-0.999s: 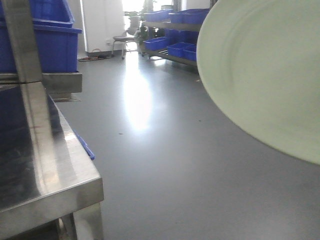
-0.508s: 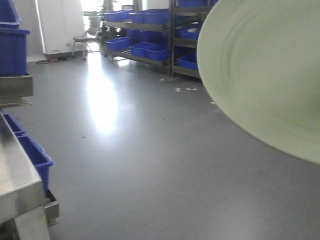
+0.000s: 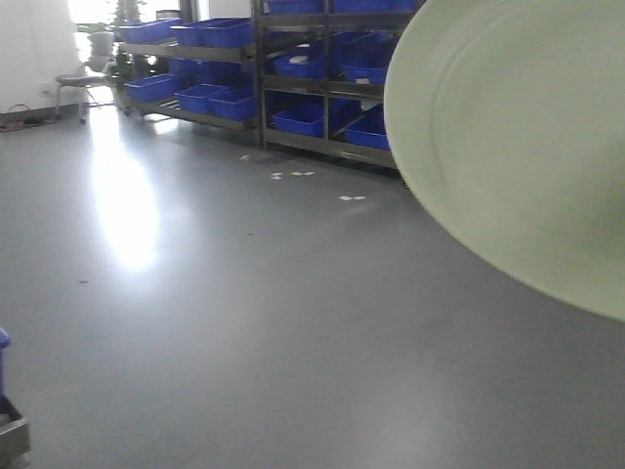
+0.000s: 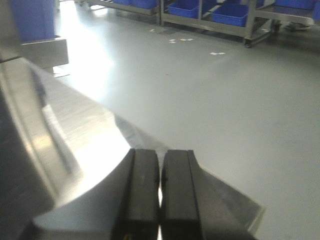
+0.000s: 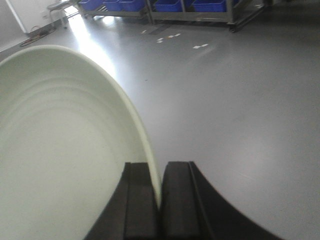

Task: Place green plate on second shelf with right arm
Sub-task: 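Carry the plate in the right gripper while turning toward the bin racks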

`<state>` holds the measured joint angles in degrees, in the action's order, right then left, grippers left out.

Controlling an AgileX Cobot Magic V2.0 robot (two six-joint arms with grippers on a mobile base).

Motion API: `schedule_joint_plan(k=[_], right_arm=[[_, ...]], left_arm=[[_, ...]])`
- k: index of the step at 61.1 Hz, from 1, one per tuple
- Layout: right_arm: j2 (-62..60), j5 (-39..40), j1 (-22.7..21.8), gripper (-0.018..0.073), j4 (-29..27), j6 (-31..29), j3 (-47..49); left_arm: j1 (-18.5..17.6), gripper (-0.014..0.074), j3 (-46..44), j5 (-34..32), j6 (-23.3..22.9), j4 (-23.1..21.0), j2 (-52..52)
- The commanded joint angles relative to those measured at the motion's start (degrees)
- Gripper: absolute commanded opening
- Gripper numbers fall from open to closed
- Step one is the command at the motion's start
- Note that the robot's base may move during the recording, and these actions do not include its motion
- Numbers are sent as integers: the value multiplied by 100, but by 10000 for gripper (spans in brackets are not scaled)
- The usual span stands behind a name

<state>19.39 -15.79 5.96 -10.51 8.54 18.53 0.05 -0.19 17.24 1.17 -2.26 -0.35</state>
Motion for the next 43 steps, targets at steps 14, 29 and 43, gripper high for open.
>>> schedule_joint_plan(k=[14,29,43], right_arm=[[9,620,-25,49,-59,16,198],[9,620,-25,49,-59,16,198],[9,620,-25,49,-59,16,198]], left_arm=[[-14,124,229,-472,1,-8,-122],[-14,124,229,-472,1,-8,-122],[-14,124,229,-472,1,-8,-122]])
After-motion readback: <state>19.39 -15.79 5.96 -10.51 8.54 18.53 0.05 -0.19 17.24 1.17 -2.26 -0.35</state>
